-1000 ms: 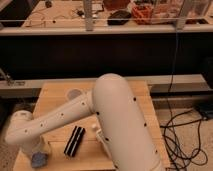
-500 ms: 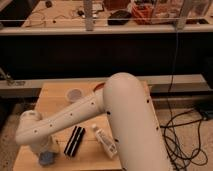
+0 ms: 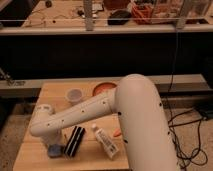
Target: Wipe the white sponge on the table
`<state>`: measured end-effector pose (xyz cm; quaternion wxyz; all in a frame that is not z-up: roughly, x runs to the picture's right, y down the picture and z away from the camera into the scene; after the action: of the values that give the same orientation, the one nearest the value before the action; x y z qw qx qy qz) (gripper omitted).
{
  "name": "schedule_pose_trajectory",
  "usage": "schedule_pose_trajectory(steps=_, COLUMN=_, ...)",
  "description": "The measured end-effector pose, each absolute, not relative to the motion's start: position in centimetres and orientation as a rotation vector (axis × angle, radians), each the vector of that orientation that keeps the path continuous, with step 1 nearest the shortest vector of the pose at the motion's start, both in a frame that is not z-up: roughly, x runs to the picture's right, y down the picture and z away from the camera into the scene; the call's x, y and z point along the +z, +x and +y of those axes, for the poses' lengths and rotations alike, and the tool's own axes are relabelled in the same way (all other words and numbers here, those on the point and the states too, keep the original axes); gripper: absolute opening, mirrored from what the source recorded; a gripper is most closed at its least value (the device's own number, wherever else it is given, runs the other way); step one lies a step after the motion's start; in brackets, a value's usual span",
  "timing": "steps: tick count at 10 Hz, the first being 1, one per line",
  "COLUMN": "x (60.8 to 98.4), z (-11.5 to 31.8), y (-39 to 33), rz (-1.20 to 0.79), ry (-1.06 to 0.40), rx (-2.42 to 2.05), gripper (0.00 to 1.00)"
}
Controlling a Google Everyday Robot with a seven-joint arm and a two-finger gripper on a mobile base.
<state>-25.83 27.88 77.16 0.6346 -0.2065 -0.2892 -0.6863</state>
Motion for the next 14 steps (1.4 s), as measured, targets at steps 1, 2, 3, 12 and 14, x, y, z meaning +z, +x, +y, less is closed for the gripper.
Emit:
schedule_pose_trajectory(steps=1, x=77.6, z=27.4, y=-25.9, rz=-0.662, ry=-0.47, rx=-1.564, gripper=0.54)
schedule_pose_trajectory(steps=2, x=78.5, z=26.2, y=-26.2, rz=-0.664, ry=-0.465, rx=-1.555, gripper=0.54)
schedule_pose_trajectory(steps=3, x=79.1, z=25.4, y=-26.5, rz=-0.665, ry=-0.465, rx=-1.555, gripper=0.54)
schedule_pose_trajectory(steps=12, x=81.2, z=22.4, y=-35.4, rz=-0.718, ry=-0.467, rx=-1.651, gripper=0.54)
schedule_pose_trajectory(steps=14, x=80.8, z=23.1, y=-37.4, rz=-0.741, ry=-0.465, rx=-1.698, gripper=0.54)
